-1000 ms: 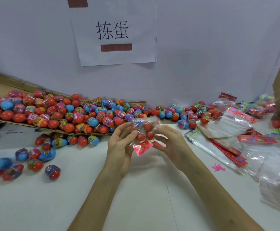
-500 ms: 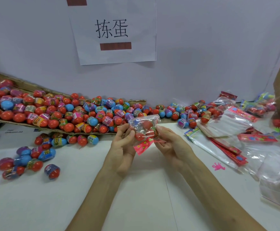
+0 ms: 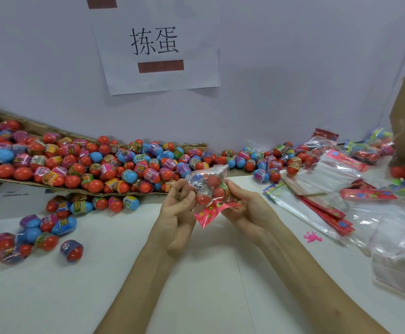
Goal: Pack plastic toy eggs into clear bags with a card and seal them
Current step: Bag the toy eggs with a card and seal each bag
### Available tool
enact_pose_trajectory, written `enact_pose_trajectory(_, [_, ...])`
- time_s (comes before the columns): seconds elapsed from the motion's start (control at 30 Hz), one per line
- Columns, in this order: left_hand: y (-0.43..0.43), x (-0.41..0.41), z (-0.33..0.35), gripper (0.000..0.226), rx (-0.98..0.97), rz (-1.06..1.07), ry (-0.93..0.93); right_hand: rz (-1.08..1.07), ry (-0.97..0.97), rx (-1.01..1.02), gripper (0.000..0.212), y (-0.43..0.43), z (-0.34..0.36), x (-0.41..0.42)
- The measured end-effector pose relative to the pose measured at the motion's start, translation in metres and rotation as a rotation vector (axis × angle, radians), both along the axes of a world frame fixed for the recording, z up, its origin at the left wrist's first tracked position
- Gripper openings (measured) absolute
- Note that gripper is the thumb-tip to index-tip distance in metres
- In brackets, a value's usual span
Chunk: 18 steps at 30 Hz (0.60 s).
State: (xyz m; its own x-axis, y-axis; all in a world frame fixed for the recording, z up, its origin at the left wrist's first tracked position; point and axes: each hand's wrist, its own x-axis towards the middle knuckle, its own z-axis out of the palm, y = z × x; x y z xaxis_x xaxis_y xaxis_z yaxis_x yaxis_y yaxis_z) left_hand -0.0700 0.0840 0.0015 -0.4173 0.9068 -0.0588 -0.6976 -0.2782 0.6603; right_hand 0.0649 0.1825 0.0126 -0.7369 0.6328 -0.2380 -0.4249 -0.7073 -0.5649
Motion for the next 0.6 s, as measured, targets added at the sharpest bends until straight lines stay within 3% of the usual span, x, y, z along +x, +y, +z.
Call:
enact_pose_trajectory(0.13, [0.001,0.001,0.0,0.04,0.022,0.046,0.018,-0.026,-0.164,0.211,0.029,-0.001,0.001,-0.001])
enact_pose_trajectory(0.33, [-0.001,0.0,0.002,0.036,-0.015,0.106,0.173,-0.115,-0.442,0.611,0.066,-0.013,0.005,-0.004])
enact_pose_trajectory(0.6, [-0.001,-0.004,0.002,0.027,0.002,0.049,0.054,0.013,-0.253,0.393,0.047,-0.006,0.004,0.002])
